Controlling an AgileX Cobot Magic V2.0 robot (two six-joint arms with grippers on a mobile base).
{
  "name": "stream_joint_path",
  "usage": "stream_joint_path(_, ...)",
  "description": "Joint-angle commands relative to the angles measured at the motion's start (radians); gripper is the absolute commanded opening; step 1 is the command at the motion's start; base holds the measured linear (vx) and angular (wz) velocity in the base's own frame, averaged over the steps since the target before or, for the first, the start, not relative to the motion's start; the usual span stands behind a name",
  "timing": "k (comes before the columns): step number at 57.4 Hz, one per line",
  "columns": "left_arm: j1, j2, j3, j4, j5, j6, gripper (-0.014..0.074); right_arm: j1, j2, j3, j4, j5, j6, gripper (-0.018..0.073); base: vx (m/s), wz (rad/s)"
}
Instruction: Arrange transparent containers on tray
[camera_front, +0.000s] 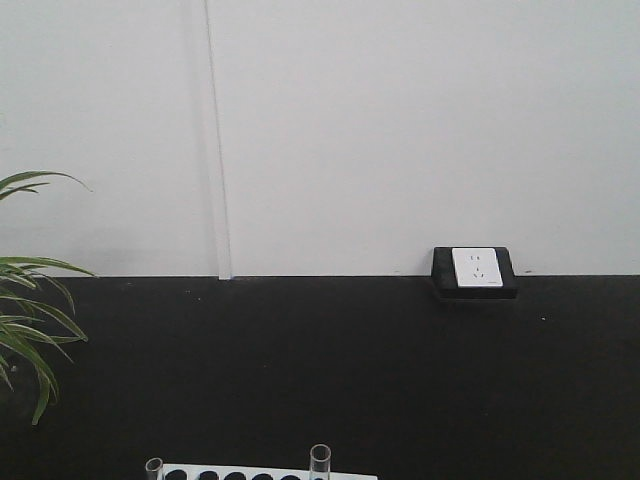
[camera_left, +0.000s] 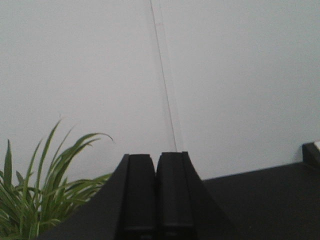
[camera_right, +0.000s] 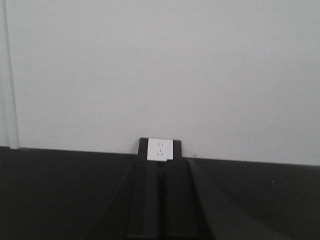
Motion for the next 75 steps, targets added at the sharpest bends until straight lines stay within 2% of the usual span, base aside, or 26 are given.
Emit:
stream_joint_path(1, 0.002, 0.072, -0.034, -0.005, -0.075, 0.003, -0.0001, -0.002, 0.050, -0.033, -0.011, -0.076, -0.004, 0.0030, 0.00, 0.00)
stream_joint_path(15, 0.002, 0.206, -0.034, -0.005, -0.066, 0.009, 0.0088, -0.002, 0.118, -0.033, -0.011, -0.062, -0.004, 0.0137, 0.00, 0.00)
stream_joint_path(26, 0.002, 0.341, -0.034, -0.005, -0.067, 0.009, 0.0277, -0.002, 0.147, -0.033, -0.011, -0.054, -0.004, 0.0305, 0.00, 0.00)
stream_joint_path(34, 0.002, 0.436, -0.034, -0.008, -0.118, 0.003, 0.0386, -0.002, 0.151, -0.032, -0.011, -0.054, -0.004, 0.0403, 0.00, 0.00)
stream_joint_path(39, 0.002, 0.489, -0.034, -0.037, -0.152, 0.002, 0.0414, -0.002, 0.151, -0.032, -0.011, -0.054, -0.004, 0.0440, 0.00, 0.00)
stream_joint_path(49, -0.004, 0.586, -0.032, -0.150, -0.181, -0.005, 0.0415, -0.002, 0.151, -0.031, -0.004, -0.053, -0.004, 0.0446, 0.00, 0.00)
stream_joint_path(56, -0.044, 0.627, 0.007, -0.153, -0.195, -0.005, 0.0415, -0.002, 0.151, -0.031, -0.004, -0.052, -0.004, 0.0446, 0.00, 0.00)
stream_joint_path(62, -0.118, 0.635, 0.087, -0.153, -0.287, -0.008, 0.0415, -0.002, 0.151, -0.031, -0.004, -0.052, -0.004, 0.0446, 0.00, 0.00)
stream_joint_path(68, -0.195, 0.633, 0.184, -0.153, -0.410, -0.051, 0.0415, -0.002, 0.156, -0.031, -0.004, -0.052, -0.004, 0.0446, 0.00, 0.00)
stream_joint_path(75, -0.259, 0.633, 0.268, -0.151, -0.473, -0.112, 0.0415, -0.002, 0.166, -0.031, -0.004, -0.052, -0.004, 0.0446, 0.00, 0.00)
